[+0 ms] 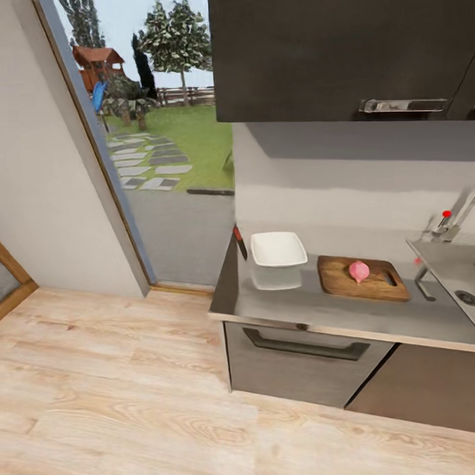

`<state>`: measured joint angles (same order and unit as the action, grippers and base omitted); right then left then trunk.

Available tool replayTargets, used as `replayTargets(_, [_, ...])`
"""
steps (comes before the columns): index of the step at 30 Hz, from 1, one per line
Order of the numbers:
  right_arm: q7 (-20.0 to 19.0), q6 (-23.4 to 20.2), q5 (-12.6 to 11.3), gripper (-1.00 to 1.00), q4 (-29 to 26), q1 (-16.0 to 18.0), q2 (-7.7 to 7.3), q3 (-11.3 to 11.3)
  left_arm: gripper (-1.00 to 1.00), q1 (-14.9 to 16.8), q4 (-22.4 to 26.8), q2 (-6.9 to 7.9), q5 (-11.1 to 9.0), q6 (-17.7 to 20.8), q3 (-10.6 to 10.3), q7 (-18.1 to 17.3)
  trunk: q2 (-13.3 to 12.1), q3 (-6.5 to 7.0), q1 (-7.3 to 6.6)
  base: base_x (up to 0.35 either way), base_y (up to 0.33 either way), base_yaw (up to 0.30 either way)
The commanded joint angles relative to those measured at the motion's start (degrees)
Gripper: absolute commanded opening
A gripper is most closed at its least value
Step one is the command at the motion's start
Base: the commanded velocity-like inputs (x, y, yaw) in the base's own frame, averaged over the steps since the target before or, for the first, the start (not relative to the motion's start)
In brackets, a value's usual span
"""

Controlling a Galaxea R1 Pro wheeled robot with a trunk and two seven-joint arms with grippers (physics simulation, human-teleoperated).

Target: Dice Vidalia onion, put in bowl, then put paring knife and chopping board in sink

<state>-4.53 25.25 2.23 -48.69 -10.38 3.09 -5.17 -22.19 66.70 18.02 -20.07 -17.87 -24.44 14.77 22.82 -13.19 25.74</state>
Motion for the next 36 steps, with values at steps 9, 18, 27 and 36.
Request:
replayTargets(9, [-0.5, 0.1, 0.2, 1.00, -0.1, 0.0, 0.11, -0.4, 1.00, 0.0, 0.0, 0.09, -0.4, -0.2, -0.3, 0.3, 0.1, 0.73, 0.04, 0.000, 0.293, 0.000])
replayTargets(18, [-0.5, 0.1, 0.2, 1.00, -0.1, 0.0, 0.11, -0.4, 1.00, 0.0, -0.5, 0.09, -0.4, -0.2, -0.3, 0.3, 0.1, 1.54, 0.04, 0.000, 0.293, 0.000])
replayTargets(27, [-0.5, 0.1, 0.2, 1.00, -0.1, 0.0, 0.12, -0.4, 1.00, 0.0, -0.6, 0.09, -0.4, -0.2, -0.3, 0.3, 0.1, 2.35, 0.04, 0.035, 0.287, 0.000])
replayTargets(36, [-0.5, 0.1, 0.2, 1.00, -0.1, 0.0, 0.10, -0.4, 1.00, 0.1, -1.1, -0.38, -0.4, -0.2, -0.3, 0.3, 0.1, 3.17, 0.04, 0.253, 0.216, 0.000])
